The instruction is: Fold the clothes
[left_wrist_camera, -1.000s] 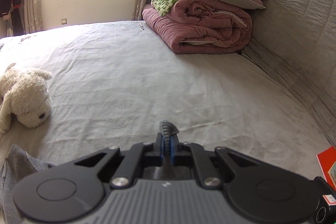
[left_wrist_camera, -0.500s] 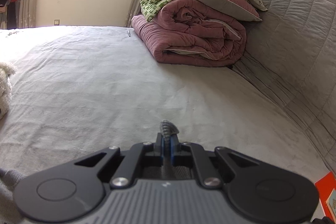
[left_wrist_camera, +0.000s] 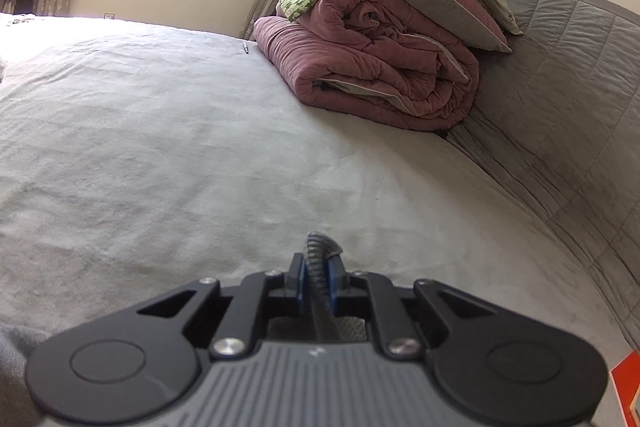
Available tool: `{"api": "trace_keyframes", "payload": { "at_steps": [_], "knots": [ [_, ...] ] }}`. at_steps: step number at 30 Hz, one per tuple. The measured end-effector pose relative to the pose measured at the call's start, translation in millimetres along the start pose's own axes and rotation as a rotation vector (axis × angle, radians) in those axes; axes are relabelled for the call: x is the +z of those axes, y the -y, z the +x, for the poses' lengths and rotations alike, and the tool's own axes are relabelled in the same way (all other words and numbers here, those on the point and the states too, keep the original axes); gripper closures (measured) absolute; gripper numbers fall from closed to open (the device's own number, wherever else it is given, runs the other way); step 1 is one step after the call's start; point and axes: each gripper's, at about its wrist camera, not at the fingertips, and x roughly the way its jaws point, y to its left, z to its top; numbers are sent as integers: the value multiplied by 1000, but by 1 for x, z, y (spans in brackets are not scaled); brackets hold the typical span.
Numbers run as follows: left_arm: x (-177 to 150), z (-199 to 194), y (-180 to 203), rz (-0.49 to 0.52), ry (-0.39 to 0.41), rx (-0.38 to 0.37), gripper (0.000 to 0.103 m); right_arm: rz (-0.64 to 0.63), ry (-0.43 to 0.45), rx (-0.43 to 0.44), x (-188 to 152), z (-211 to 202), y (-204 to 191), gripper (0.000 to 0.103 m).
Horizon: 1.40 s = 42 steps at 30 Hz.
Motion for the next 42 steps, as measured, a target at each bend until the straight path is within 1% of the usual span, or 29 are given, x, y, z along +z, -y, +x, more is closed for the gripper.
{"api": "trace_keyframes", "payload": {
  "at_steps": [1, 2, 6, 7, 9, 10, 13, 14, 16, 17, 18, 21, 22, 25, 27, 32, 34, 35, 38, 40, 42],
  "knots": [
    [0, -4, -4, -6, 8, -3, 85, 2, 8, -10, 1, -1, 1, 96],
    [-1, -9, -9, -12, 17, -4, 83, 0, 13, -19, 3, 0, 2, 96],
    [-1, -45, -36, -23, 96, 28, 80, -38, 31, -64, 3, -1, 0, 95],
    [-1, -54, -44, -21, 113, 41, 77, -51, 36, -71, 2, -2, -2, 95],
    [-2, -71, -58, -5, 140, 73, 70, -70, 45, -84, 2, -2, -3, 88],
    [-3, -80, -67, 6, 153, 99, 68, -77, 48, -87, 2, -3, -3, 88],
    [-9, -107, -95, 14, 189, 169, 66, -80, 52, -66, 2, -1, 1, 87],
    [-10, -112, -104, 4, 196, 185, 65, -75, 52, -53, 3, -1, 2, 85],
    [-14, -124, -128, -39, 216, 210, 61, -68, 53, -25, 5, 0, 4, 77],
    [-19, -128, -141, -74, 225, 214, 60, -72, 55, -16, 5, -1, 4, 70],
    [-23, -127, -153, -118, 221, 212, 60, -76, 57, -7, 6, -1, 4, 65],
    [-36, -123, -189, -252, 205, 203, 59, -110, 57, -4, 4, -1, -1, 61],
    [-34, -119, -199, -313, 173, 168, 59, -125, 49, -5, 3, 0, -4, 59],
    [-36, -119, -219, -422, 180, 89, 60, -157, 31, -1, 1, -1, -9, 54],
    [-34, -118, -222, -434, 174, 73, 60, -170, 14, -8, 1, -3, -14, 54],
    [-31, -120, -226, -464, 154, 56, 60, -363, -80, 34, 9, 12, -68, 54],
    [-30, -121, -229, -471, 133, 48, 61, -439, -118, 51, 12, 19, -90, 51],
    [-29, -122, -230, -475, 120, 43, 61, -478, -137, 60, 14, 22, -101, 50],
    [-22, -122, -238, -478, 36, 4, 60, -593, -194, 85, 18, 32, -133, 46],
    [-18, -124, -246, -492, -5, -26, 60, -669, -233, 102, 22, 38, -155, 46],
    [-16, -126, -252, -500, -28, -42, 60, -741, -277, 115, 19, 51, -172, 46]
  ]
}}
